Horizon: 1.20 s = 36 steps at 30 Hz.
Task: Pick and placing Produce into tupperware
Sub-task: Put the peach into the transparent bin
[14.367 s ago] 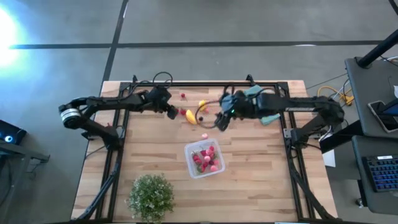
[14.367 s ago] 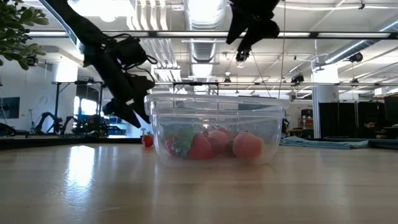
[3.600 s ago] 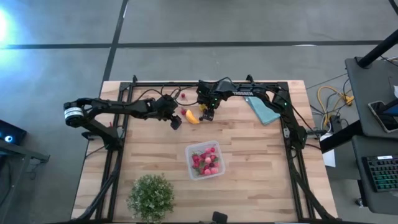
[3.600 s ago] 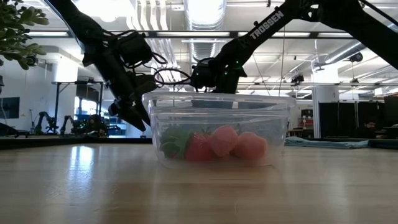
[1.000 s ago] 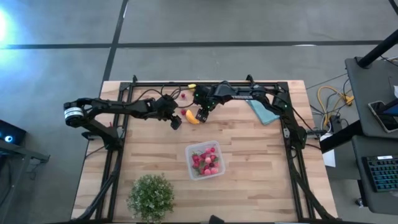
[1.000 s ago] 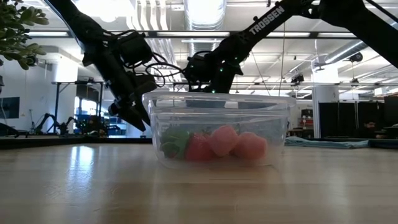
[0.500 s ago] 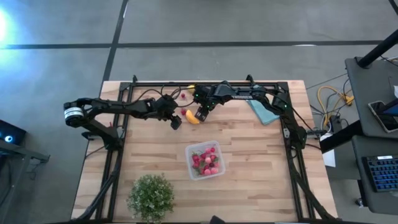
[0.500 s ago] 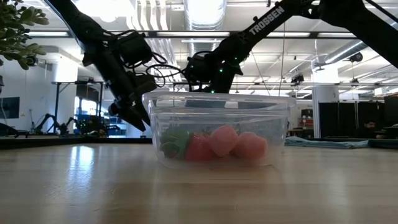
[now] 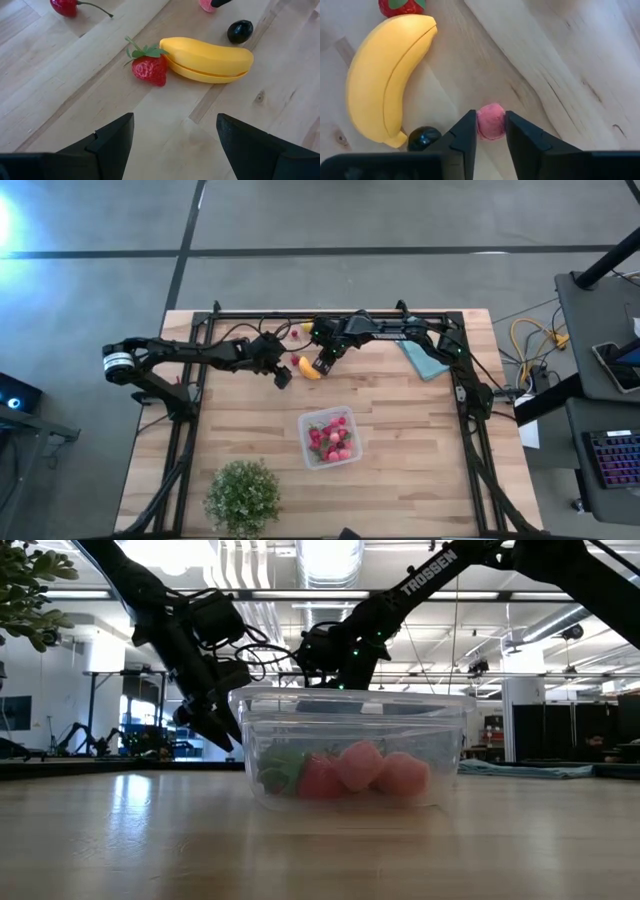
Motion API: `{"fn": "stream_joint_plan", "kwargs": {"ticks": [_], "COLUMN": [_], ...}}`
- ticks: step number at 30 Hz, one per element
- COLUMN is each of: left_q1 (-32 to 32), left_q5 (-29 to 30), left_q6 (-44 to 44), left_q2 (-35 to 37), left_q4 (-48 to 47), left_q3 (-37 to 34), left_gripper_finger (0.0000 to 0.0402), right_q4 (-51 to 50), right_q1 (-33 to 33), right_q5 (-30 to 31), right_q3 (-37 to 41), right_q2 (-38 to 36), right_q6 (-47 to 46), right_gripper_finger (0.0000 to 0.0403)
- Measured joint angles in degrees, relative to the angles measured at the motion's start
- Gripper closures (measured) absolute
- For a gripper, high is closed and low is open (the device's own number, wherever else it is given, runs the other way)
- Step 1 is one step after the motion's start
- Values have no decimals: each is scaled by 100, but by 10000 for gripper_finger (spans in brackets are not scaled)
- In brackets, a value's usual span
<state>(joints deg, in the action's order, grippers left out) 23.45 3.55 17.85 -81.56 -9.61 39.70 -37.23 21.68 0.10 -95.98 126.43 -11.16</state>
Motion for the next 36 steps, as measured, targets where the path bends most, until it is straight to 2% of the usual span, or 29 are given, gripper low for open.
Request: {"fn": "stream_joint_plan", "kwargs": {"ticks": [6, 9, 23, 36], "left_q1": [-1, 0, -1, -39], "left_q5": [-3, -4, -11, -46], "left_q6": [0, -1, -2, 137], "left_q2": [0, 0, 0, 0], "left_q4": [2, 2, 2, 2], "left_q3": [0, -1, 0, 0], "left_gripper_finger": [133, 133, 133, 133], "right_q4": [-1, 2, -136, -319], "right_q1": [-9, -7, -70, -82], "right_q5": [2, 22, 14, -22], "right_q3": [0, 0, -9, -124], "right_q2": [0, 0, 0, -72], "right_q6": [-306, -523, -674, -882], "right_gripper_finger": [269, 265, 343, 346]}}
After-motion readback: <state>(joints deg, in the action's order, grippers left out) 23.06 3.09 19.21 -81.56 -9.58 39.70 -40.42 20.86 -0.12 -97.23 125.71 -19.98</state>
